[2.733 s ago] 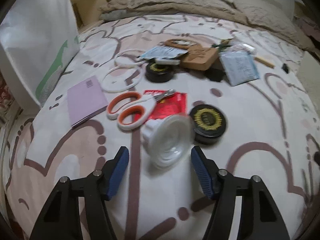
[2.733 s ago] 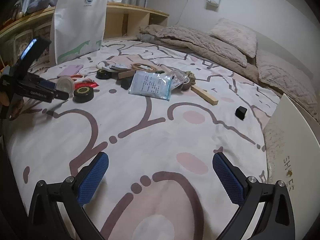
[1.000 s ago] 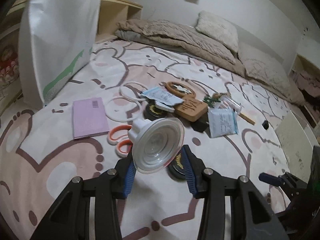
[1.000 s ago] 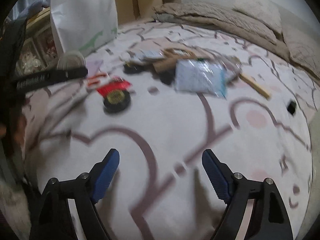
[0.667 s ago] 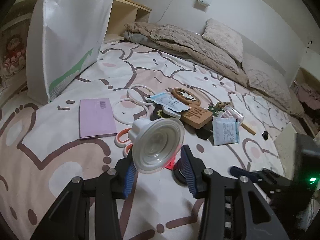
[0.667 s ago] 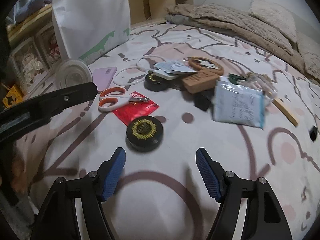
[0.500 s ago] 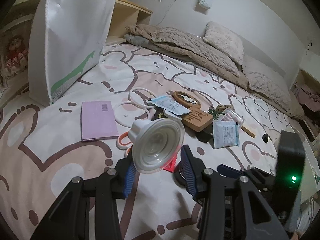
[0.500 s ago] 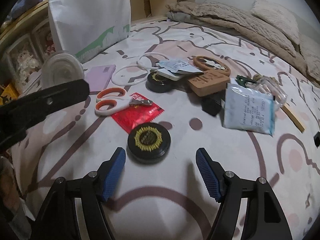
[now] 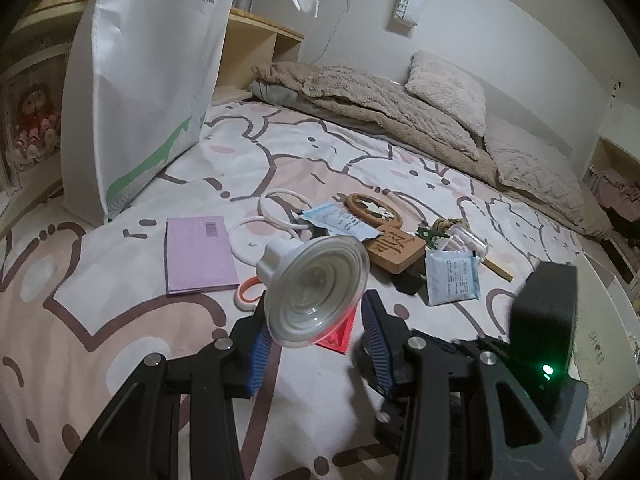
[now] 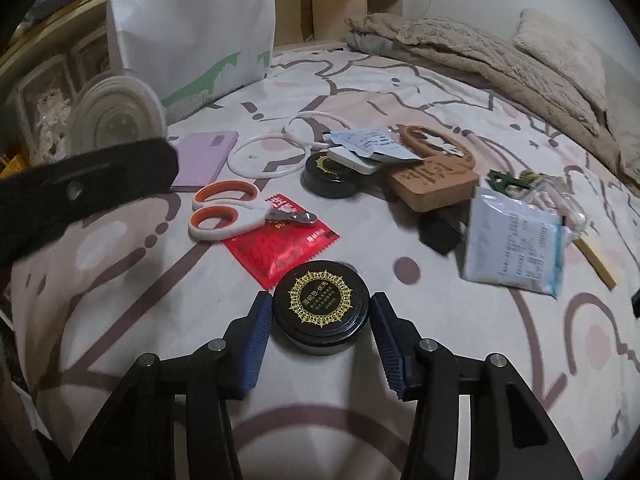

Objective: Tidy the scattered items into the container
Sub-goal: 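Close right tool on black round tin while left tool holds the lid, then carry clear lid and black tin in both tools over the white box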

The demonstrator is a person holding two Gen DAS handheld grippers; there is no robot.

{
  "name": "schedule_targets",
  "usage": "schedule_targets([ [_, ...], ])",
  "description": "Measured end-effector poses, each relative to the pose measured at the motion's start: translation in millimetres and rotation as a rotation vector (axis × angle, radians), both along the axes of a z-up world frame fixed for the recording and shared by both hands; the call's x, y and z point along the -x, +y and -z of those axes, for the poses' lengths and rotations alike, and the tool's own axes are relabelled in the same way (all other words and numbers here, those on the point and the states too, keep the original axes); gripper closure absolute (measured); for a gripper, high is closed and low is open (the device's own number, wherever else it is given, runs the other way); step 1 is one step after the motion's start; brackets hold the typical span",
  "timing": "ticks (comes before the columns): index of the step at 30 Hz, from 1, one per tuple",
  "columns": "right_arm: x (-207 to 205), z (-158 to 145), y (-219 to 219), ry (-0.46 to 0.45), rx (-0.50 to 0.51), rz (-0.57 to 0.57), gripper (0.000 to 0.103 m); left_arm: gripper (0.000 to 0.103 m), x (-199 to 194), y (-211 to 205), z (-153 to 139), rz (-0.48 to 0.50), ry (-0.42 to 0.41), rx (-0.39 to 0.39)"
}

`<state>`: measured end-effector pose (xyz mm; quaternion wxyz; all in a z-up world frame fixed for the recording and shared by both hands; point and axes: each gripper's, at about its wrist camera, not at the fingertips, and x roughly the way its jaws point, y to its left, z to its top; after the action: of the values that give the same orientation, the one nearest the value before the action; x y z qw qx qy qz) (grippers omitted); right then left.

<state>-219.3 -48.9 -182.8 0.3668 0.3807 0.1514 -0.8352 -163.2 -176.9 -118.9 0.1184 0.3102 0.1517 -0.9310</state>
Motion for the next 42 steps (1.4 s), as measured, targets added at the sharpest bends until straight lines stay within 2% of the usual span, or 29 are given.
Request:
schedule_targets([
  [4, -15, -4, 19, 0.035, -0.007, 0.006, 0.053, 0.06, -1, 2, -1, 0.014, 0.003, -0.003],
  [9, -23, -2, 49, -0.003, 0.009, 0.036, 0.053, 0.06, -3, 10, -1, 0.029, 0.011, -0.03],
  [19, -27, -10, 97, -0.003, 0.029, 0.133, 0.053, 0.06, 3, 53, -2, 0.131, 0.013, 0.033],
  [24, -20, -22, 122, 0.018, 0.065, 0.173, 0.053, 0.06, 6, 61, 0, 0.149, 0.013, 0.028],
  [27, -15, -30, 134, 0.037, 0.085, 0.187, 0.053, 0.06, 8, 68, -1, 0.161, 0.027, 0.059],
  [35, -8, -52, 164, 0.082, 0.14, 0.195, 0.052, 0.06, 3, 78, -12, 0.194, 0.073, 0.042],
  [42, -1, -78, 186, 0.13, 0.182, 0.192, 0.052, 0.06, -9, 87, -29, 0.2, 0.164, 0.017],
])
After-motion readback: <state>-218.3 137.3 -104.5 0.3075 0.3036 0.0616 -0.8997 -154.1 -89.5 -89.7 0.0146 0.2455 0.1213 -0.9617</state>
